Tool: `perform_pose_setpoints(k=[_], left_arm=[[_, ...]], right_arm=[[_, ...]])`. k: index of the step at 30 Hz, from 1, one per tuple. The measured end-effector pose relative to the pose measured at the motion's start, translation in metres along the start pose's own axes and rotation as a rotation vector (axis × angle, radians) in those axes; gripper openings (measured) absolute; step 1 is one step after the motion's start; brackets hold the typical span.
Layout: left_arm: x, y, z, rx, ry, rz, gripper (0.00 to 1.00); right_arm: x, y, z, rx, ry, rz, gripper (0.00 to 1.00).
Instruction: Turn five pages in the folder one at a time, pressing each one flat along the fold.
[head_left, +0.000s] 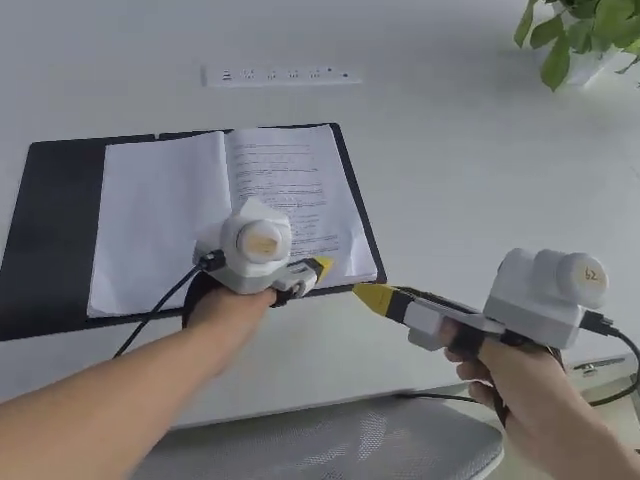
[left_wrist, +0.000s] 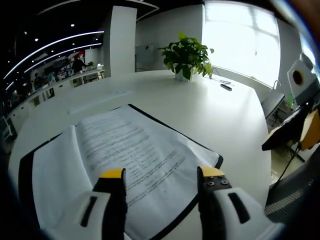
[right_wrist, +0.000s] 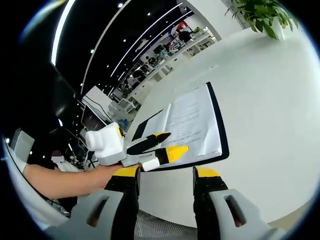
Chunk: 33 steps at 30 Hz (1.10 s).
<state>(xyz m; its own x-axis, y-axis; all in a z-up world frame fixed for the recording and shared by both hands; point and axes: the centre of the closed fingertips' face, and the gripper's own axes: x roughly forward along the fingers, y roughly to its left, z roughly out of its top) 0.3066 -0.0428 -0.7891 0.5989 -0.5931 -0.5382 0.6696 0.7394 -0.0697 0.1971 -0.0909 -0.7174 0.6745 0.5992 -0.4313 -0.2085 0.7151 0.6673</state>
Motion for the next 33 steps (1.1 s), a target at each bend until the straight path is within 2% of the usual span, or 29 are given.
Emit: perform_pose_setpoints(k=[7,9,13,17,27,28,29,30,32,33], left_arm=[[0.01,-0.006,-0.007,0.015,0.011,0.013,0.59],[0.012,-0.005,-0.012,0.032,0.026,0.035,0.58],[0.015,-0.004,-0.013,0.049,0.018,0.052,0.56],[0.016,-0.011,-0.012,0.073,0.003,0.013,0.48],[0.013,-0.002,-0.01,0.066,-0.03,-0.001,0.39],[0.017,-0.006,-0.013,0.055,-0.018,0.007,0.38],[0.017,-0.007,-0.013,0.054,-0.017,0.006,0.38],[0.016,-0.006,-0.013,0.054,-0.017,0.007,0.38],[0.015,-0.003,-0.012,0.049,-0.019,0.009,0.34],[0.015,-0.001,-0.012,0.047,-0.021,0.013,0.31]], right_arm=[[-0.002,-0.006,0.004,0.022,-0.018,-0.007,0.4],[-0.003,-0.01,0.003,0.031,-0.022,-0.013,0.4],[-0.006,-0.014,0.001,0.048,-0.027,-0.023,0.39],[-0.007,-0.019,-0.002,0.063,-0.025,-0.03,0.39],[-0.001,-0.019,0.0,0.078,-0.024,-0.019,0.38],[-0.004,-0.02,-0.001,0.074,-0.024,-0.026,0.38],[0.001,-0.028,0.001,0.067,-0.025,-0.03,0.38],[0.003,-0.03,0.001,0.068,-0.023,-0.029,0.38],[0.006,-0.026,0.004,0.063,-0.034,-0.025,0.38],[0.005,-0.019,0.0,0.093,-0.015,-0.014,0.38]])
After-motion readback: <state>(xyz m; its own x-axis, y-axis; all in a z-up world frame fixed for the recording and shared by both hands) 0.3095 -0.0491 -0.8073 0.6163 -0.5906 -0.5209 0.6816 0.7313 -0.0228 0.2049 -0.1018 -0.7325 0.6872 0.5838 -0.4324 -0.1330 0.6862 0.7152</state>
